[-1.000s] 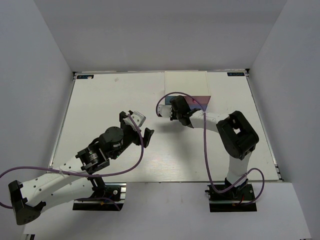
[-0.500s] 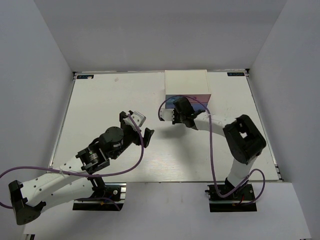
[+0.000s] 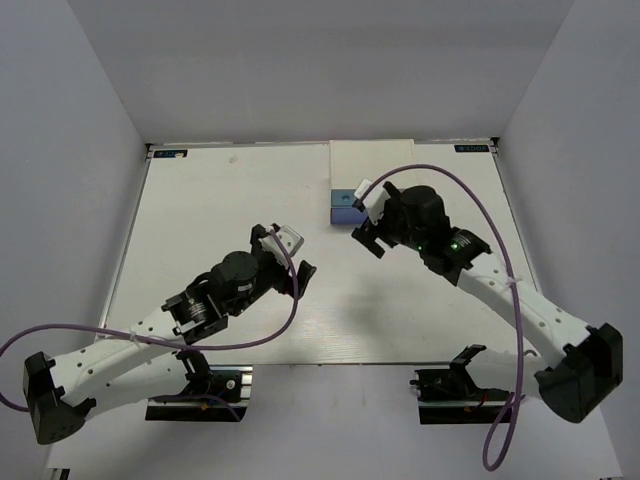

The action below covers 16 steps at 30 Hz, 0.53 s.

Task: Sort the stationery into containers
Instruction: Reset both arms

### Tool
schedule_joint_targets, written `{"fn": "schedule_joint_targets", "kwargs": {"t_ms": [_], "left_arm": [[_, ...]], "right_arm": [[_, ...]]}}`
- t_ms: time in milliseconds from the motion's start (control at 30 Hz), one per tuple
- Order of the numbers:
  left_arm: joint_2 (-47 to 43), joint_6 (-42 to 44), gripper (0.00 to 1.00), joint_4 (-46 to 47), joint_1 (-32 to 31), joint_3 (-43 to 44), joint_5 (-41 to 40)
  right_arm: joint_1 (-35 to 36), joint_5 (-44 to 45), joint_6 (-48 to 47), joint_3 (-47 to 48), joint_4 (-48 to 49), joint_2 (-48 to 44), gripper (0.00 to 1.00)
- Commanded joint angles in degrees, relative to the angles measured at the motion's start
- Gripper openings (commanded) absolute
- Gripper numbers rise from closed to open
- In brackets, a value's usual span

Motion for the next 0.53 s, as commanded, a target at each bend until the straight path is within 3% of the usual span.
{"fn": "schedule_joint_targets", "kwargs": {"t_ms": [0, 300, 500], "left_arm": [[1.3, 0.5, 0.99, 0.1, 0.1, 2.9, 2.9], [12.4, 0.4, 0.99, 2.3, 0.1, 10.1, 7.1], [18.5, 2.6, 0.99, 4.9, 0.1, 11.7, 8.8]], "right_arm": [[-0.1, -0.3, 11.5, -1.7, -2.0, -5.9, 0.90], [-0.2, 0.4, 19.0, -9.1, 3.6, -16.6, 0.90], [-0.5, 7.3, 17.3, -15.5, 10.2, -18.7, 0.90]]}}
